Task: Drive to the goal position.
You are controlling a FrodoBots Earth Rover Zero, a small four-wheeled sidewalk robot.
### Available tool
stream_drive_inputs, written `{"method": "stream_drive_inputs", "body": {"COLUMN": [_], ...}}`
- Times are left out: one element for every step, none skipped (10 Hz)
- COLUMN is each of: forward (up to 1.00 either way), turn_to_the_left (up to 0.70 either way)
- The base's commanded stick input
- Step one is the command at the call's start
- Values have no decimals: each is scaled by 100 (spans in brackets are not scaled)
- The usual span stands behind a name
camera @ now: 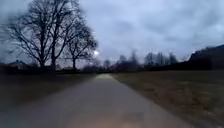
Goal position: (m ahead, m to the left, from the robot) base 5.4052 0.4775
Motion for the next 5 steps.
{"method": "stream_drive_inputs", "body": {"forward": [100, 100, 100, 100, 100], "turn_to_the_left": [4, 4, 4, 4, 4]}}
